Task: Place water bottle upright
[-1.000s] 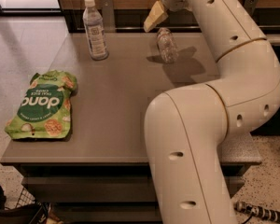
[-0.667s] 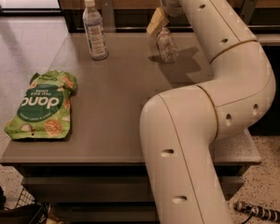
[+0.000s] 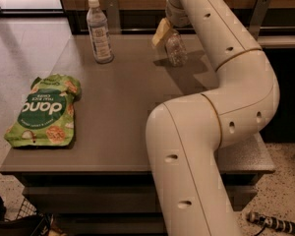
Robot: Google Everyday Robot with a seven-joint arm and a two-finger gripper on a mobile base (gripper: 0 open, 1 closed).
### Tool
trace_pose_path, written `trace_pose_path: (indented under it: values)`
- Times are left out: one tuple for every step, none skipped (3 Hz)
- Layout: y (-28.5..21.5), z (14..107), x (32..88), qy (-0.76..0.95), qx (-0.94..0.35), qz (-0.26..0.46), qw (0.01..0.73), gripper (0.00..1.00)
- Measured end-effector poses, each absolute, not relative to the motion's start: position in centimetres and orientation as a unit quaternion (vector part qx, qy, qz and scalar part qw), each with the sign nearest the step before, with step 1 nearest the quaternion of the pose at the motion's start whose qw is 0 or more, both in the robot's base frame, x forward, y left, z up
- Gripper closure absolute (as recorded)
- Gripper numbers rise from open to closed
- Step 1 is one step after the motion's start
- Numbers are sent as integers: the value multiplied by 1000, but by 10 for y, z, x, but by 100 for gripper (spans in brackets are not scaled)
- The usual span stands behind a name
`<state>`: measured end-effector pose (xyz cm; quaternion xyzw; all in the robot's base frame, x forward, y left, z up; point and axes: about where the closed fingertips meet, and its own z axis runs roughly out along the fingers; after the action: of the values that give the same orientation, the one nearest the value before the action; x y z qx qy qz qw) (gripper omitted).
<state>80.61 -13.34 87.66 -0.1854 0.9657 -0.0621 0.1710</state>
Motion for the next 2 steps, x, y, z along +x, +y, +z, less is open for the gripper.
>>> trace_pose_path:
  values:
    - [-126,868,803,966,-195,-37,164,0]
    - [-121,865,796,966,-206,-21,152,0]
